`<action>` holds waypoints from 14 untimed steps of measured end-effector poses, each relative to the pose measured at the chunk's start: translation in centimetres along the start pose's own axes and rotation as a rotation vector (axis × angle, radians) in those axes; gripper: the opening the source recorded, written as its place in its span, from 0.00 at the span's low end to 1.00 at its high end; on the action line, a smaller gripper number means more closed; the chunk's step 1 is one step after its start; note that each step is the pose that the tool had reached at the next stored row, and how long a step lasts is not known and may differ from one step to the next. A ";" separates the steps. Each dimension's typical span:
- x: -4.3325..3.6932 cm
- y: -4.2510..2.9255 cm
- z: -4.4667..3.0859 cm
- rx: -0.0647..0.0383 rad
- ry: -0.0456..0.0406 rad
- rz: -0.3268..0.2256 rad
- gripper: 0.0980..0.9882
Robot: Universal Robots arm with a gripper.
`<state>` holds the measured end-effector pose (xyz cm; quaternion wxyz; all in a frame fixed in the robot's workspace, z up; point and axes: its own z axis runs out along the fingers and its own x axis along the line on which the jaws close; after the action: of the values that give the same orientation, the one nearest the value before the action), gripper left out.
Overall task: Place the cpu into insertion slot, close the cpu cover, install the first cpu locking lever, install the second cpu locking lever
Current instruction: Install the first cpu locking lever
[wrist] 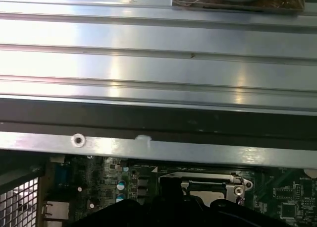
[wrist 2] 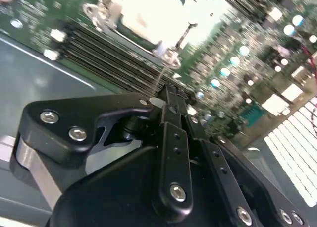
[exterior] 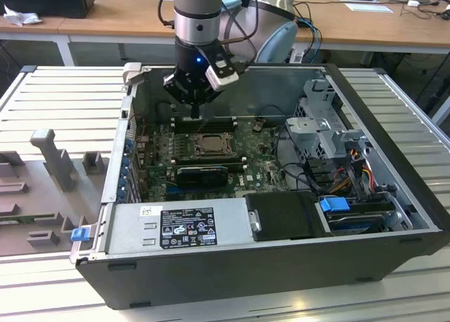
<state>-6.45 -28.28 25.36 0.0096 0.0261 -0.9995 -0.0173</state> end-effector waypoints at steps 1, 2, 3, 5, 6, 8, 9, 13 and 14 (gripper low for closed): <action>-0.45 -0.02 0.02 0.000 -0.0001 0.000 0.01; -0.68 -0.04 0.04 0.000 0.0000 0.000 0.01; -0.75 -0.05 0.06 0.000 -0.0006 0.000 0.01; -0.74 -0.12 0.10 0.001 -0.0091 0.000 0.01; -0.75 -0.17 0.12 0.000 -0.0157 -0.001 0.01; -0.74 -0.27 0.14 -0.016 -0.0225 -0.001 0.01; -0.73 -0.35 0.16 -0.027 -0.0234 -0.001 0.01; -0.75 -0.82 0.71 -0.051 -0.0248 -0.002 0.01; -1.18 -0.85 1.11 -0.051 -0.0248 -0.001 0.01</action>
<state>-5.26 -29.03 24.20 -0.0021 0.0264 -0.9987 -0.0431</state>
